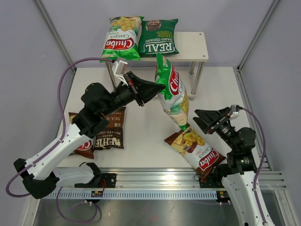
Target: Place and organize the chips bags onto the shelf
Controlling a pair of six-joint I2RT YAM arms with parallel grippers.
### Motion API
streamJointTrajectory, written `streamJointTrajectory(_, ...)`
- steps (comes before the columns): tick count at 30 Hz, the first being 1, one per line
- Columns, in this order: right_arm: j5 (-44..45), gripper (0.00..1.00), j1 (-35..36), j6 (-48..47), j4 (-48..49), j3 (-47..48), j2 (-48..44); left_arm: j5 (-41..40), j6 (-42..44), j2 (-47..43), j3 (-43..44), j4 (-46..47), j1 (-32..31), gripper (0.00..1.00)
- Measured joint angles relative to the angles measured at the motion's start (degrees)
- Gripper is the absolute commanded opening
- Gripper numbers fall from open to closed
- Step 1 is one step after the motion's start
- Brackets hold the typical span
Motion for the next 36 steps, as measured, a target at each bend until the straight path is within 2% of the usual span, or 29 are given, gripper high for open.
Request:
streamJointTrajectory(4,-2.0,0.99,0.0,12.6,12.0,-6.0,0.3,1.8,-0.5,-4.1,0.0,1.7,0.1,0.0)
streamJointTrajectory(6,-3.2,0.99,0.0,19.1,21.1,-7.4,2.5,3.6,-1.2,-5.3,0.0,4.6,0.2,0.0)
streamJointTrajectory(10,-6.0,0.99,0.2,30.7,40.8,-7.7,13.1,7.8,-3.6,-6.3,-0.1,12.5,0.2,0.0)
streamJointTrajectory(13,-7.5,0.99,1.6,35.3,49.6,-7.5,19.8,9.7,-5.7,-6.8,-1.4,19.4,0.2,0.0)
streamJointTrajectory(16,-7.9,0.99,5.4,37.7,53.4,-7.1,23.0,10.9,-7.6,-6.7,-2.6,25.0,0.2,0.0)
streamJointTrajectory(22,-7.8,1.0,18.0,39.6,61.1,-1.7,28.0,13.7,-10.7,-4.3,-3.0,35.8,0.2,0.0)
streamJointTrajectory(26,-6.0,1.0,21.8,39.9,64.4,-0.2,29.1,15.7,-13.4,-2.1,-3.5,44.2,0.2,0.0)
streamJointTrajectory(31,-3.3,0.98,23.4,39.6,65.4,1.3,29.1,16.5,-16.8,0.3,-5.3,52.8,0.2,0.0)
streamJointTrajectory(32,-3.3,0.97,23.4,39.5,65.3,1.7,29.2,16.5,-17.3,0.5,-5.9,54.5,0.2,0.0)
streamJointTrajectory(36,-2.1,0.75,23.6,38.2,64.7,2.9,28.9,16.2,-18.5,0.6,-8.2,59.6,0.2,0.0)
